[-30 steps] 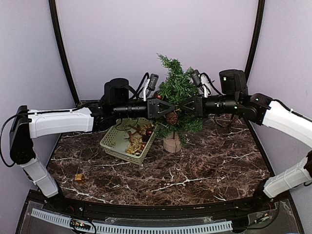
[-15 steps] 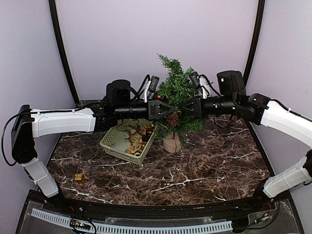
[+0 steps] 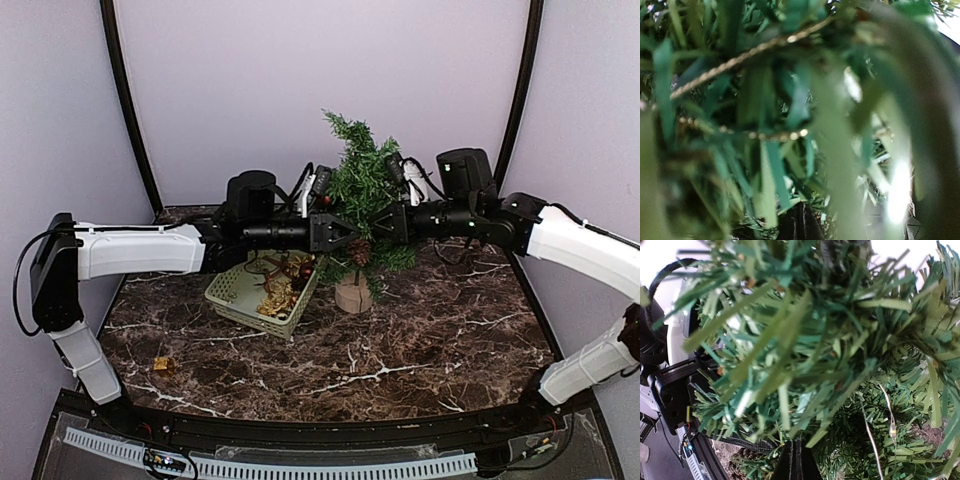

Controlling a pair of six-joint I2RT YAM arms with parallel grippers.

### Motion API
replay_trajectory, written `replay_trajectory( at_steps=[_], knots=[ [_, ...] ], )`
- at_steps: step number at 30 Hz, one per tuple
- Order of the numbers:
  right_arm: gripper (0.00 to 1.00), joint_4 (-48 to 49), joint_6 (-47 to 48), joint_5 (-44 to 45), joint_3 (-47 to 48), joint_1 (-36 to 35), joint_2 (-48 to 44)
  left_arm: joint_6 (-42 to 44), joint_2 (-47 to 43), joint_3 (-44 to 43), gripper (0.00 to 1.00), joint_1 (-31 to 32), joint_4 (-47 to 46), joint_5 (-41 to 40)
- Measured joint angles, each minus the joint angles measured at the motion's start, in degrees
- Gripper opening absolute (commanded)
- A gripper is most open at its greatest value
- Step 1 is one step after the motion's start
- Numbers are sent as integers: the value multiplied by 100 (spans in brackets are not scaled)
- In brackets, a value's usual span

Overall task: Decorate the small christmas tree
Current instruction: Hang the ornament pinecone on the branch.

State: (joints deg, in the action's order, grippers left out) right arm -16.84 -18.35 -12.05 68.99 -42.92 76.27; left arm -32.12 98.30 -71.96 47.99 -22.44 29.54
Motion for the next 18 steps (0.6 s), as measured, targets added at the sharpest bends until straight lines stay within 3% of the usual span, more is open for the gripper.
replay_trajectory(
  at_steps=[9,11,13,14,18],
  knots=[
    [0,-13,0,120,0,-24,66,85,26,0,0,0,39,-28],
    [0,-17,0,140,0,-24,66,120,26,0,5,0,57,-31],
    [1,-33,0,140,0,-28,63,162,26,-2,18,0,105,-46],
    [6,-35,0,140,0,-28,63,210,26,-2,24,0,136,-52],
    [24,-44,28,131,0,-28,39,310,-2,-2,29,0,262,-136]
  ],
)
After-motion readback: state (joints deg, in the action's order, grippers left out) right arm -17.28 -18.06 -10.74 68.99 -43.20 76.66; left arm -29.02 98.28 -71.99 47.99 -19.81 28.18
